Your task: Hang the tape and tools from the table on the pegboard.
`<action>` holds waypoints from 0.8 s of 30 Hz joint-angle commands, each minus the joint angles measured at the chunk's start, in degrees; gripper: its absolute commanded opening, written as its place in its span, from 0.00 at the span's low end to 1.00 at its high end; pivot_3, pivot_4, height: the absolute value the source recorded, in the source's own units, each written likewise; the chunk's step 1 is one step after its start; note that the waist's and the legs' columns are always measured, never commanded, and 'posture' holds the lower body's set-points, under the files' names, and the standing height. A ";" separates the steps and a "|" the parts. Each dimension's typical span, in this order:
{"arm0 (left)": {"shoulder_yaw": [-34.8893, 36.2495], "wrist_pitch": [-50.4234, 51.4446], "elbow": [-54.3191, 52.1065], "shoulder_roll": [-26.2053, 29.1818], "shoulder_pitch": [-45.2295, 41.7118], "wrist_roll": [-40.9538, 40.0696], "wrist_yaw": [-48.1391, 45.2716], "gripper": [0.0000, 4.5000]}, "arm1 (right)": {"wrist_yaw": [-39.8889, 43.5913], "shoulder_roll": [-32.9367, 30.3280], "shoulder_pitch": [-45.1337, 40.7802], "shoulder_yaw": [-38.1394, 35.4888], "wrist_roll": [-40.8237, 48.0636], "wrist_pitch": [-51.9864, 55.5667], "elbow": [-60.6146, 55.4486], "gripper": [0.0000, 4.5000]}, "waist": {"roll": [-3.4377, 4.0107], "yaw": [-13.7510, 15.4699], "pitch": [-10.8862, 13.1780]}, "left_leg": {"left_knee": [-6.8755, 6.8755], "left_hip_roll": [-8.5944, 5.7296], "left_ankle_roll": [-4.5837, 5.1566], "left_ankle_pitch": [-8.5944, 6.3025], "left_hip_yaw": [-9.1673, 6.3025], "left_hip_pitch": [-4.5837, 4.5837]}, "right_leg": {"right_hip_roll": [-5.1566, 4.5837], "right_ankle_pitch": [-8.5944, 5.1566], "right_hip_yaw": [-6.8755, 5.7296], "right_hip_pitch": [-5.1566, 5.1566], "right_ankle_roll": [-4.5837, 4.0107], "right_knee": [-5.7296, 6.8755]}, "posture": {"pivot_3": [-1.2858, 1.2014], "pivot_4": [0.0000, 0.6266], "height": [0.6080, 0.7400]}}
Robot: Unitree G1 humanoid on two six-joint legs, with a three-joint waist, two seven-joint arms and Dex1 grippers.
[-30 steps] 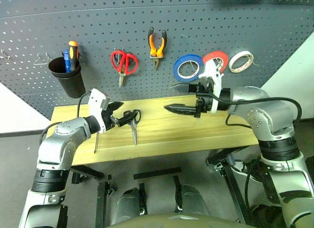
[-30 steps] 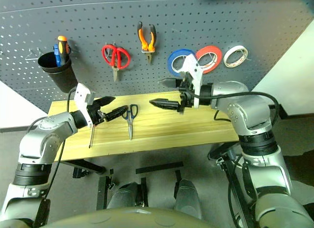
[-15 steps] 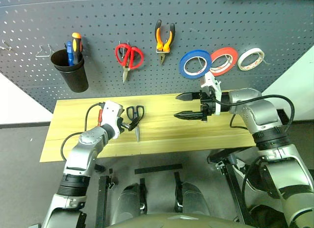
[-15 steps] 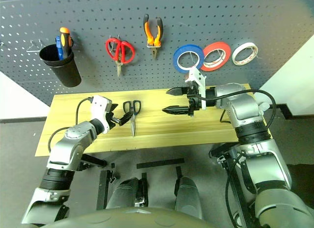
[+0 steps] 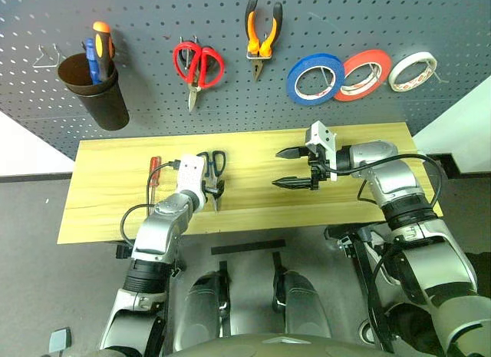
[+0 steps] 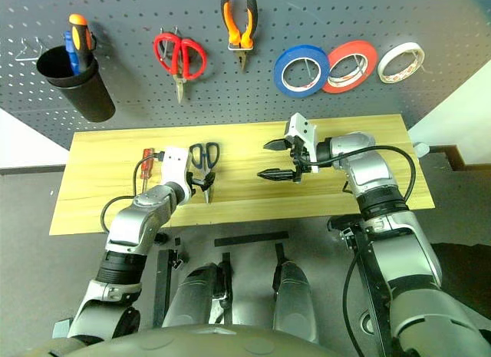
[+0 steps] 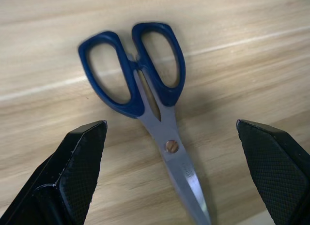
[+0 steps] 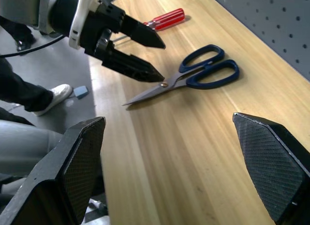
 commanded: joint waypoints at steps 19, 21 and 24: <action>2.37 7.79 9.14 -8.71 -7.06 4.74 12.13 1.00 | -1.35 -1.40 0.25 -2.59 -1.45 -0.61 -1.78 0.99 | 0.03 -0.18 1.26 | -0.01 0.01 0.00 0.00 0.08 -0.05 | -0.06 0.00 0.00 -0.12 0.01 0.04 | 0.48 0.61 1.00; 2.28 6.60 10.38 -8.66 -7.76 5.51 12.81 0.92 | -1.49 -1.60 0.28 -2.82 -1.34 -0.35 -1.97 1.00 | 0.03 -0.18 1.26 | -0.01 0.01 0.00 0.00 0.08 -0.05 | -0.07 0.00 0.00 -0.12 0.01 0.04 | 0.48 0.61 1.00; 2.71 6.67 11.10 -9.26 -8.25 5.51 13.39 0.74 | -1.56 -1.87 0.16 -3.24 -1.15 0.04 -1.97 1.00 | 0.02 -0.24 1.26 | -0.01 0.01 0.00 0.00 0.08 -0.05 | -0.07 0.00 0.00 -0.12 0.01 0.04 | 0.48 0.61 1.00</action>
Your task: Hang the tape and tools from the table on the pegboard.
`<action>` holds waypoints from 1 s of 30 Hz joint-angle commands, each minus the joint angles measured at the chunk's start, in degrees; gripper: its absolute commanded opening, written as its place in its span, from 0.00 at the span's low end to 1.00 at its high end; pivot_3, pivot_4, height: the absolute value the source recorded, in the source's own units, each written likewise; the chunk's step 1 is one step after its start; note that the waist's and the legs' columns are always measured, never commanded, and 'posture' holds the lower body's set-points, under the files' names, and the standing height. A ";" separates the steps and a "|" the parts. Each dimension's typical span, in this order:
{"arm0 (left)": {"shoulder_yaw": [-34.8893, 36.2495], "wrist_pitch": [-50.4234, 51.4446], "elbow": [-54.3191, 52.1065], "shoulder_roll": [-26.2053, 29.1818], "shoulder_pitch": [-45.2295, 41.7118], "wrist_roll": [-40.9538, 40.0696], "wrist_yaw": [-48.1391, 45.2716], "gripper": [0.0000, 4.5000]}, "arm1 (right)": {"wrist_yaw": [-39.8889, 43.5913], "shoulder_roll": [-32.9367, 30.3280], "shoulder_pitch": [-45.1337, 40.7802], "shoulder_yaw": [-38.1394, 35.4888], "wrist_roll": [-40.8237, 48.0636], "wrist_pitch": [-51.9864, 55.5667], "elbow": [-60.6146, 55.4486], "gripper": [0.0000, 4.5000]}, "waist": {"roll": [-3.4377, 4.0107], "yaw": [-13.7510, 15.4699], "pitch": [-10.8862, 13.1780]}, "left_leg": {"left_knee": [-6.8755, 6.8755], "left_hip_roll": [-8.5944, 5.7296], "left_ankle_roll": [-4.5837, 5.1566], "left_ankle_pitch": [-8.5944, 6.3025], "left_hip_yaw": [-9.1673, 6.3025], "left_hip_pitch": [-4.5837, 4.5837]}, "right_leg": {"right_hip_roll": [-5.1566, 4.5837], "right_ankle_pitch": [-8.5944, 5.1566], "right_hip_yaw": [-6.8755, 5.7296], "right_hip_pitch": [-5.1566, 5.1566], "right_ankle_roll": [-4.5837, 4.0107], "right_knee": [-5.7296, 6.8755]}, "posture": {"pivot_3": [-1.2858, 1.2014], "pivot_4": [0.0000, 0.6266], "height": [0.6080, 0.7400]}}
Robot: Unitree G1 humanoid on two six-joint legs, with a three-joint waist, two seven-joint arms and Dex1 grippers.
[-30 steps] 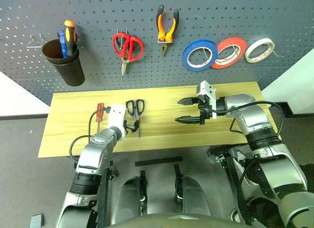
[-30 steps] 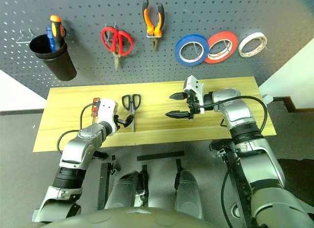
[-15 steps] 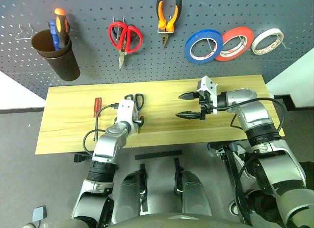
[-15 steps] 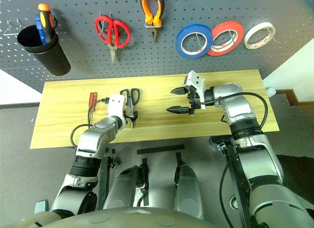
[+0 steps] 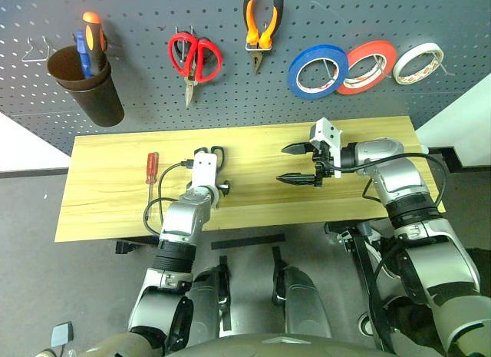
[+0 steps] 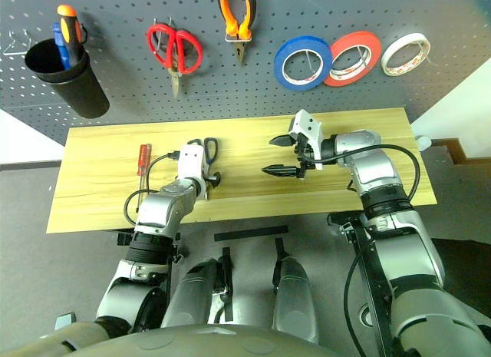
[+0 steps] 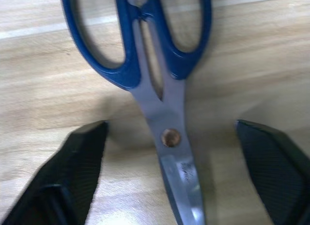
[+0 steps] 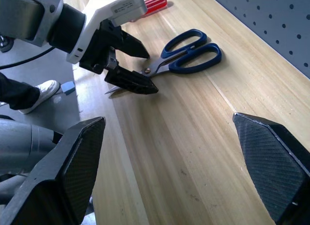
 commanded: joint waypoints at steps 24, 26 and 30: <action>-2.44 -15.22 -15.39 9.73 10.96 -4.49 -20.69 0.15 | 0.98 -1.82 -3.35 -6.03 1.27 -0.76 1.05 1.00 | -0.01 -0.15 -0.04 | 0.04 0.03 -0.04 0.02 0.03 -0.27 | 0.01 0.00 -0.06 -0.25 0.01 0.00 | 0.49 0.44 1.00; -2.23 -17.70 -18.82 11.90 13.01 -6.20 -24.69 0.15 | 1.62 -1.79 -3.87 -8.07 4.34 2.45 -1.00 1.00 | -0.01 -0.06 -0.14 | 0.08 0.02 -0.04 0.02 0.02 -0.42 | 0.01 0.01 -0.09 -0.34 0.01 0.00 | 0.49 0.40 1.00; 0.26 -23.38 -23.93 13.14 15.86 -9.04 -27.41 0.15 | 4.19 -2.97 -2.90 -9.96 8.27 6.87 -6.41 1.00 | -0.01 0.29 -0.28 | 0.16 -0.03 -0.04 0.02 -0.02 -0.73 | -0.01 0.01 -0.25 -0.45 0.02 -0.05 | 0.50 0.35 1.00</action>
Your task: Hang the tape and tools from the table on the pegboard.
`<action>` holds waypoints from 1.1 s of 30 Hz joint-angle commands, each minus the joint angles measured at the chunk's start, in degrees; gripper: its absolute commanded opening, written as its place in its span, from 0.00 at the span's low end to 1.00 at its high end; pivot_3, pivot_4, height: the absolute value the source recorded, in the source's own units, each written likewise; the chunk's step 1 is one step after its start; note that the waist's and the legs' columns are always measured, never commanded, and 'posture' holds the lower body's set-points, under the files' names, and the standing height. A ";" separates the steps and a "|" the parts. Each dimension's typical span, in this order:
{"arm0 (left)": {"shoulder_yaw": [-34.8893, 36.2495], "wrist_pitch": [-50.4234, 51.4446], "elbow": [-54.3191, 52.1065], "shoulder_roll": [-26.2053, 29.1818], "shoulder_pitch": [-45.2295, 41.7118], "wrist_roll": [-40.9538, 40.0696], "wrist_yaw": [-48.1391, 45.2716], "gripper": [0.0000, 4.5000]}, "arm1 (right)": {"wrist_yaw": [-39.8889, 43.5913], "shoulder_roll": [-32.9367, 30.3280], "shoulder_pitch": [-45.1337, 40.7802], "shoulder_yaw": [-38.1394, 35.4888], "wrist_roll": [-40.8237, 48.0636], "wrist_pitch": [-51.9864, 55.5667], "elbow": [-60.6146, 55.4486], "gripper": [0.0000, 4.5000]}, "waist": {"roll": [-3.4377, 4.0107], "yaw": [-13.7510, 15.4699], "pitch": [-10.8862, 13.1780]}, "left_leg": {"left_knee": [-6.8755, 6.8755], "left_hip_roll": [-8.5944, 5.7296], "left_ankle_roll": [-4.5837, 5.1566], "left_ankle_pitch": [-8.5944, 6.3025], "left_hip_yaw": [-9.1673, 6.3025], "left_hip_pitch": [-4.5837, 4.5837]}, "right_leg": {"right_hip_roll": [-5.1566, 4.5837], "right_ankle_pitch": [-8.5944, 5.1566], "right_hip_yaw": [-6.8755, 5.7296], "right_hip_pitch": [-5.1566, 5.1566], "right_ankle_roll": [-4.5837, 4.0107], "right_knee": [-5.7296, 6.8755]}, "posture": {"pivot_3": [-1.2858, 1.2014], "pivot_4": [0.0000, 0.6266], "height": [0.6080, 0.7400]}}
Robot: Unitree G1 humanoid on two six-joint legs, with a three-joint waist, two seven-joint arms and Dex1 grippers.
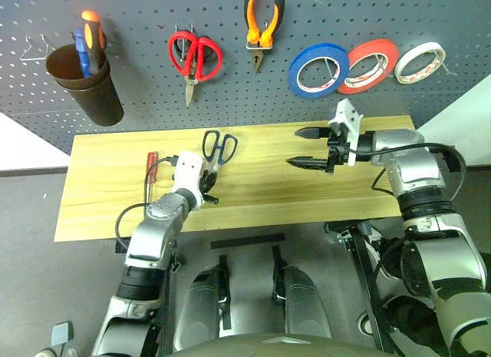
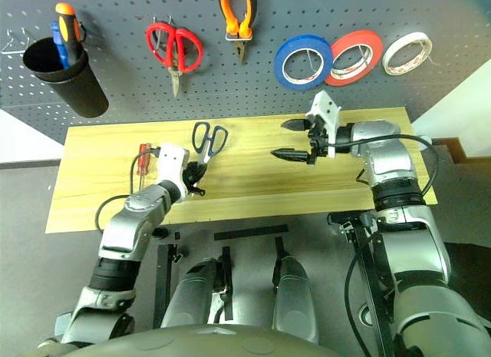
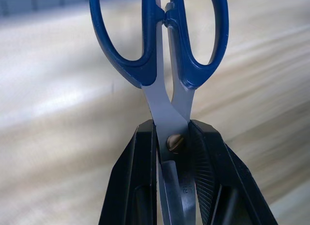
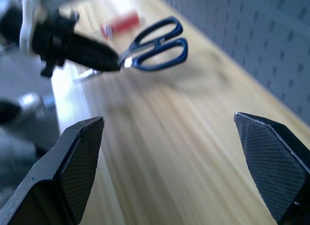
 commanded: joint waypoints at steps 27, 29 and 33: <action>6.44 -31.56 -4.13 5.39 0.79 -11.62 -16.29 0.15 | -3.87 -3.80 -2.82 -11.13 20.22 19.55 -21.04 1.00 | -0.14 -0.08 -6.92 | 0.05 -0.08 -0.02 0.02 0.01 -0.13 | 0.18 0.00 -0.20 0.00 0.00 -0.06 | 0.50 0.16 1.00; 6.70 -31.77 -2.34 5.81 -0.44 -11.85 -16.75 0.15 | -4.05 -3.93 -2.64 -11.20 20.14 19.54 -21.34 1.00 | -0.13 -0.10 -7.29 | 0.05 -0.08 -0.03 0.02 0.02 -0.13 | 0.18 0.00 -0.19 0.00 0.00 -0.04 | 0.50 0.16 1.00; 6.73 -32.29 1.28 6.35 -2.68 -11.54 -17.25 0.15 | -4.46 -4.47 -2.35 -11.19 19.87 19.33 -21.79 1.00 | -0.13 -0.08 -7.82 | 0.05 -0.08 -0.03 0.02 0.02 -0.12 | 0.19 0.00 -0.18 0.00 0.00 -0.05 | 0.49 0.16 1.00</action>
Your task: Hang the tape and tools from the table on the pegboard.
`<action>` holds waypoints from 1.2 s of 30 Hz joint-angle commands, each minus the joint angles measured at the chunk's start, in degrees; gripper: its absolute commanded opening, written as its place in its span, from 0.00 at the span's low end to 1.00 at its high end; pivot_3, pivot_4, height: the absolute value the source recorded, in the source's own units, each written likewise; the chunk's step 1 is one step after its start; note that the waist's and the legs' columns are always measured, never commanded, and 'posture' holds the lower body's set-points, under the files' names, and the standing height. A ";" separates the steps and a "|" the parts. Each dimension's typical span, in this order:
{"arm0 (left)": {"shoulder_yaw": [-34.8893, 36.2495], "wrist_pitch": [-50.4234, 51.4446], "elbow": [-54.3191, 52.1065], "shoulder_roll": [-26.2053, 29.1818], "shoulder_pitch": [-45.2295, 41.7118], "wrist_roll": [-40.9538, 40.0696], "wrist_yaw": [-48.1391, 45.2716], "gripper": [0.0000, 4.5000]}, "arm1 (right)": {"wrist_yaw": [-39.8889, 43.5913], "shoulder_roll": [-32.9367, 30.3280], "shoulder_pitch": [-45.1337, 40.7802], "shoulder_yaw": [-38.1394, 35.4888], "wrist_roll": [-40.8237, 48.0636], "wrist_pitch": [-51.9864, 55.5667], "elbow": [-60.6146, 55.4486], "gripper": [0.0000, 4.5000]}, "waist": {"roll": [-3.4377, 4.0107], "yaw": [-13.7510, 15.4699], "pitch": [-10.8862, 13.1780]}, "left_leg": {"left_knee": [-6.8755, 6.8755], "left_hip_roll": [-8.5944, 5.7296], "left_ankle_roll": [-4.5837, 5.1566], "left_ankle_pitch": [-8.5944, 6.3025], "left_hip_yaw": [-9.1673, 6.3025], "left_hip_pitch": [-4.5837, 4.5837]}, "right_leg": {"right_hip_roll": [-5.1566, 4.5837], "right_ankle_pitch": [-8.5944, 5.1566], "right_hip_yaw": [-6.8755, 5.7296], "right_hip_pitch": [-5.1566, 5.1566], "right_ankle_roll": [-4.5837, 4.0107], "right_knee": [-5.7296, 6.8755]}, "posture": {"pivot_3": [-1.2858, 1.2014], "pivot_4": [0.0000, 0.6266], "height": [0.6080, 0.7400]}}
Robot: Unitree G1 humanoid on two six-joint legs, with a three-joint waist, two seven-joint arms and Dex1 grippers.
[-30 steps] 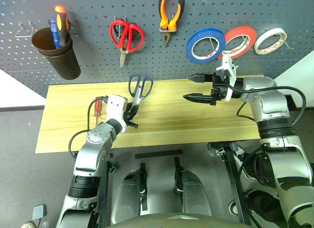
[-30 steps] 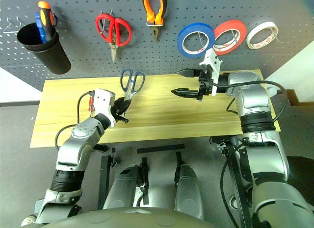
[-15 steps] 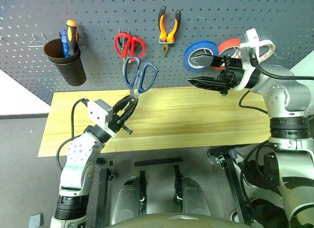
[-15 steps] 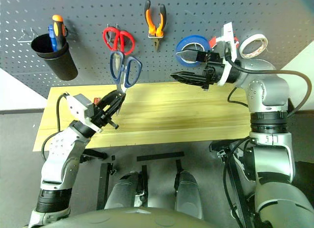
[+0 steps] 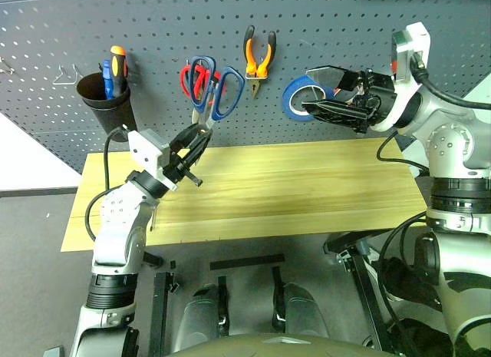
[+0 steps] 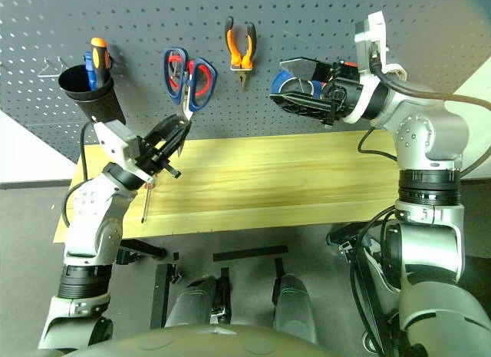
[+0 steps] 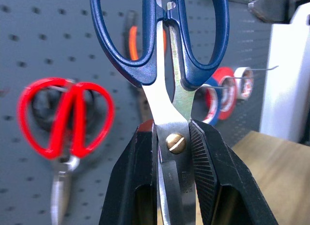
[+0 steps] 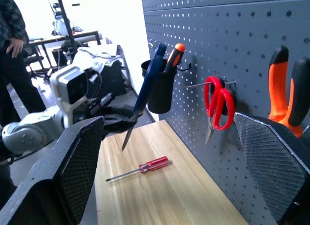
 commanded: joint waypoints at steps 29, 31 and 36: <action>0.61 -9.21 25.97 -0.32 -12.10 5.80 1.57 0.15 | -2.77 -3.00 1.64 -1.11 1.88 0.96 -5.96 1.00 | -0.03 -0.37 -1.47 | 0.05 -0.03 0.00 0.00 0.00 0.08 | 0.00 0.00 0.01 0.07 0.00 0.06 | 0.48 0.17 1.00; 0.65 -10.15 26.91 -0.80 -12.99 5.50 0.85 0.15 | -2.99 -3.15 1.79 -1.22 2.04 1.16 -6.30 1.00 | -0.02 -0.46 -1.47 | 0.05 -0.04 0.00 0.00 0.00 0.09 | 0.00 0.00 0.01 0.08 0.00 0.06 | 0.48 0.17 1.00; 0.23 -11.70 24.87 -0.88 -11.28 5.46 -0.15 0.15 | -3.28 -3.92 2.47 -1.41 2.09 1.38 -7.20 1.00 | -0.03 -0.82 -1.48 | 0.05 -0.03 0.00 0.00 -0.01 0.10 | 0.00 0.00 0.01 0.08 0.00 0.07 | 0.47 0.18 1.00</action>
